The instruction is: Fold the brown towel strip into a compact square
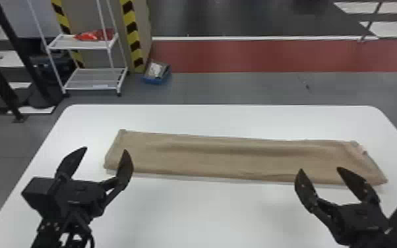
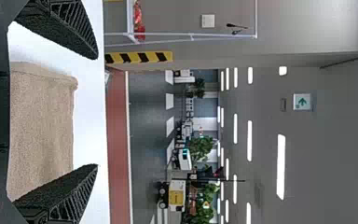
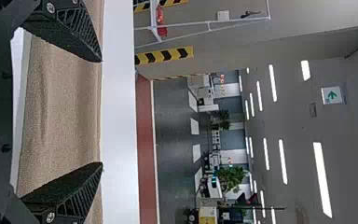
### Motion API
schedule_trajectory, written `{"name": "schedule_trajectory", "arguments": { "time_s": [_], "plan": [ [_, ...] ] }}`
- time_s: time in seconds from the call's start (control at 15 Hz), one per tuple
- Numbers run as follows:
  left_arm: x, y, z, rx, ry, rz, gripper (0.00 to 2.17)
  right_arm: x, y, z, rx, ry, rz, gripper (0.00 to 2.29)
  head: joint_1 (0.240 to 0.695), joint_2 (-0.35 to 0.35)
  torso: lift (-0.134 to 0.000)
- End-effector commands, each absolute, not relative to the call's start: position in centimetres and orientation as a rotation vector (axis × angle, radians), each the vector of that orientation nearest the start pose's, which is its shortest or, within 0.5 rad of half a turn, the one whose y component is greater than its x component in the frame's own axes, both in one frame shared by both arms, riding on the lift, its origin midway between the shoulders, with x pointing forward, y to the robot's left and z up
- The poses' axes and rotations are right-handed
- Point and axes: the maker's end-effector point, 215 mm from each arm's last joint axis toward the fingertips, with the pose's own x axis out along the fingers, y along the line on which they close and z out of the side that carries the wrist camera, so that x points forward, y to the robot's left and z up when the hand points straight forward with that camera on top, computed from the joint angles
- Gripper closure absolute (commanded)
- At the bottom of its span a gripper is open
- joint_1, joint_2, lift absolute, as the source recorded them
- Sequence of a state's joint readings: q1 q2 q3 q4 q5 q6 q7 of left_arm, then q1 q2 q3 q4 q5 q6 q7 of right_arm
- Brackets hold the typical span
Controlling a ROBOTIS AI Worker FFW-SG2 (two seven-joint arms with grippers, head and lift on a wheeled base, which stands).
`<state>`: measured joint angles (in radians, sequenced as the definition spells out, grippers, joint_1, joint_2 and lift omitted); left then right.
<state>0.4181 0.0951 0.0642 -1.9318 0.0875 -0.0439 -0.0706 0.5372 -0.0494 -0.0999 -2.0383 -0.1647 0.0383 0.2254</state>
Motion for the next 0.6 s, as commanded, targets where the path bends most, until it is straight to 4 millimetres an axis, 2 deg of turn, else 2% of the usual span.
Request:
{"name": "schedule_trajectory", "arguments": {
  "time_s": [0.0, 0.13, 0.27, 0.47, 0.53],
  "plan": [
    [50.0, 26.5, -36.7, 0.016, 0.08, -0.053, 0.04, 43.2, -24.0, -36.4, 0.079, 0.094, 0.155, 0.09, 0.695, 0.029, -0.116],
    [52.7, 26.7, -40.0, -0.028, 0.21, -0.072, 0.04, 43.2, -24.0, -36.6, 0.078, 0.097, 0.154, 0.09, 0.695, 0.03, -0.116],
    [54.4, 28.6, -39.8, -0.072, 0.227, -0.062, 0.04, 43.3, -24.2, -37.0, 0.07, 0.104, 0.154, 0.1, 0.695, 0.028, -0.116],
    [55.5, 30.7, -41.7, -0.11, 0.312, -0.061, 0.04, 43.3, -24.1, -37.2, 0.062, 0.108, 0.162, 0.1, 0.695, 0.043, -0.116],
    [55.7, 30.9, -41.7, -0.104, 0.314, -0.064, 0.04, 43.3, -24.3, -37.2, 0.059, 0.111, 0.161, 0.1, 0.695, 0.059, -0.116]
  ]
}}
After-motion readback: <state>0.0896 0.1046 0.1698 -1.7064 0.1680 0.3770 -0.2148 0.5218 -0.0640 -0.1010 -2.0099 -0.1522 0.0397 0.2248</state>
